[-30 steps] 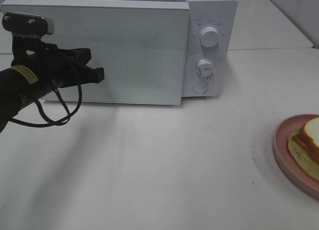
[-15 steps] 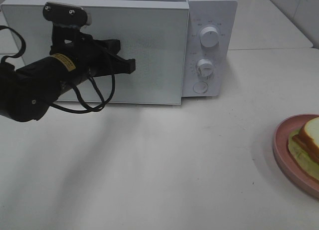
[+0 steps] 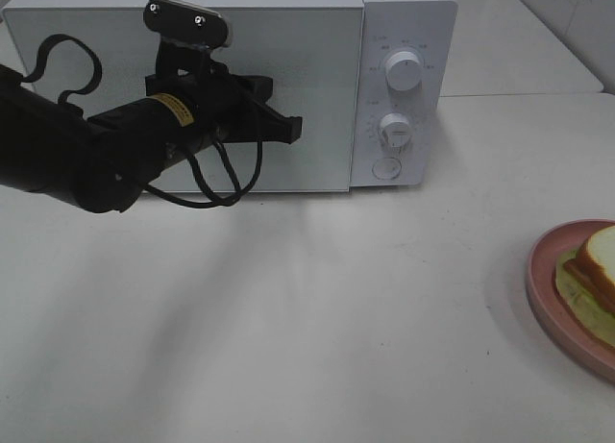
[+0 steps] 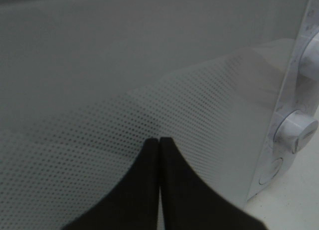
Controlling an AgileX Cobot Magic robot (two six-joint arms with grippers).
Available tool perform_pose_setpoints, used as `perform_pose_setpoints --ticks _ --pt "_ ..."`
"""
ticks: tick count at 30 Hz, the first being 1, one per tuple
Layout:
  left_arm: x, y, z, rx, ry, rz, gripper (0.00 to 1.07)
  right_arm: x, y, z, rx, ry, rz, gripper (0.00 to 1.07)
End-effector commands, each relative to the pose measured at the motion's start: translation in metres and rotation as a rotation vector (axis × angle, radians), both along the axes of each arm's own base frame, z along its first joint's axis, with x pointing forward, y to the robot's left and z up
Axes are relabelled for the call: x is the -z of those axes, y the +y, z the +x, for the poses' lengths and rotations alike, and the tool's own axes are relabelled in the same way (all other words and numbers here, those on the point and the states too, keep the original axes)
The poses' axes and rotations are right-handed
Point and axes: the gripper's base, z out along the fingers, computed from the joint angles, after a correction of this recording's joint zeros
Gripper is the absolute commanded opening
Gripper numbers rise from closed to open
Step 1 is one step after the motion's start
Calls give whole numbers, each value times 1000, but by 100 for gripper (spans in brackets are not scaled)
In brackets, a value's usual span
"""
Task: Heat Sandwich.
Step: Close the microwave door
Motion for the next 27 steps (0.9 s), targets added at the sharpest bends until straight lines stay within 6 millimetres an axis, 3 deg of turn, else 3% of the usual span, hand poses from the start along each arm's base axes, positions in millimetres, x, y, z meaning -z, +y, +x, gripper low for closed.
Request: perform_pose_setpoints --ticks 1,11,21,27 --pt "-13 6 17 -104 -47 -71 0 -1 0 -4 2 -42 3 76" --pt "-13 -2 26 -119 -39 -74 0 -1 0 -4 2 -42 3 76" --pt "-11 -14 -8 -46 -2 -37 0 -1 0 -4 2 -42 3 76" --pt "-22 -5 -30 -27 25 -26 0 -1 0 -4 2 -42 3 76"
